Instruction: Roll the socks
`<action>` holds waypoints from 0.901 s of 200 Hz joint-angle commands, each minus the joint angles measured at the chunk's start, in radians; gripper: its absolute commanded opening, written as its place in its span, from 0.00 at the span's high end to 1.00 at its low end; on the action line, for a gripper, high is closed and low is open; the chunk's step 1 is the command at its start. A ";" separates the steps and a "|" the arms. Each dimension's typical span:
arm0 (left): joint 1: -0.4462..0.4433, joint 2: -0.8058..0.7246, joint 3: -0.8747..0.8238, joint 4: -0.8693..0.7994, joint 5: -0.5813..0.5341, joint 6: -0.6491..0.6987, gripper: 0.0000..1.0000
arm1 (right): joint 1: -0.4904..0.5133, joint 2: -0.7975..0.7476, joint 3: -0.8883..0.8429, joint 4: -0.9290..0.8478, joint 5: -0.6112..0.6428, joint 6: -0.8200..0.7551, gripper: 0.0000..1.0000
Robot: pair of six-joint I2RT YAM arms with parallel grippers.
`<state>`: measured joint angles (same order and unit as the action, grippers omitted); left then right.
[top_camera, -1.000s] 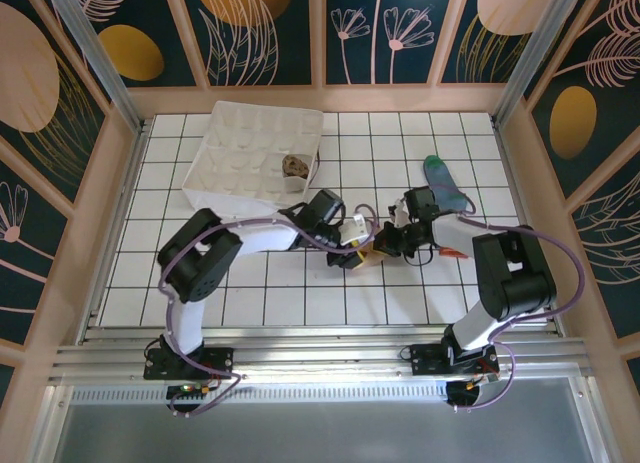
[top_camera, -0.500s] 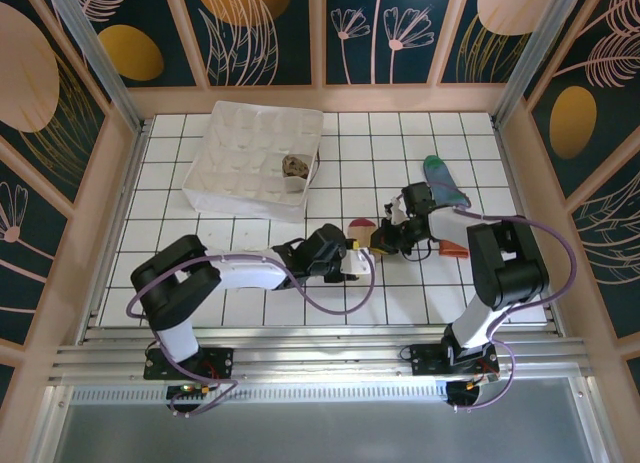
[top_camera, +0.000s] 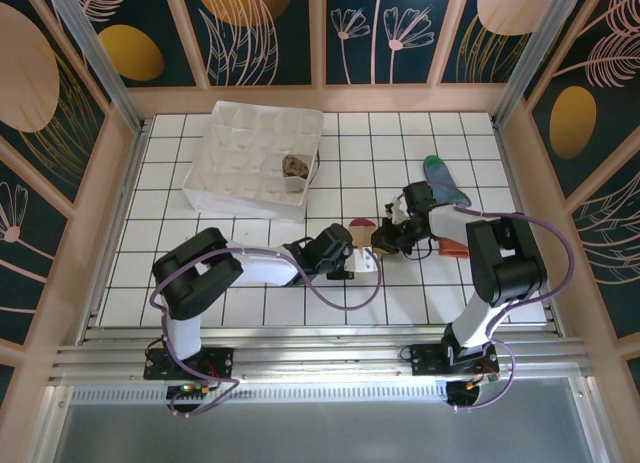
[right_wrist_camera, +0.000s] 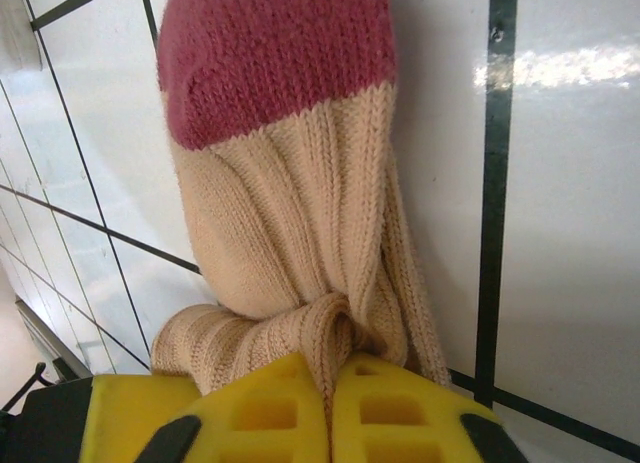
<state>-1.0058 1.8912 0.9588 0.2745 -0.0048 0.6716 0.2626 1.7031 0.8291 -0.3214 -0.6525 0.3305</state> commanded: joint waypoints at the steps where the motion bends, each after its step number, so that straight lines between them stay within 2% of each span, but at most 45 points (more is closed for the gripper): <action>1: 0.001 0.019 0.061 -0.154 0.170 -0.053 1.00 | 0.045 0.033 -0.062 -0.098 0.157 -0.042 0.73; 20: 0.041 0.051 0.140 -0.325 0.328 -0.132 1.00 | 0.049 -0.049 -0.075 -0.044 0.129 -0.030 0.57; 53: 0.108 0.116 0.242 -0.514 0.542 -0.218 1.00 | 0.037 -0.213 -0.131 0.061 0.116 0.048 0.49; 86: 0.145 0.217 0.370 -0.704 0.644 -0.259 1.00 | 0.021 -0.328 -0.203 0.114 0.119 0.111 0.47; 125: 0.172 0.284 0.443 -0.790 0.710 -0.298 1.00 | 0.021 -0.405 -0.251 0.113 0.161 0.141 0.45; 180: 0.208 0.400 0.548 -0.900 0.809 -0.355 1.00 | 0.034 -0.364 -0.275 0.125 0.171 0.150 0.44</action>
<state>-0.8043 2.1887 1.5082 -0.4385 0.7830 0.3702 0.2844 1.3106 0.5720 -0.2157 -0.4988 0.4625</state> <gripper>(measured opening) 0.089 0.558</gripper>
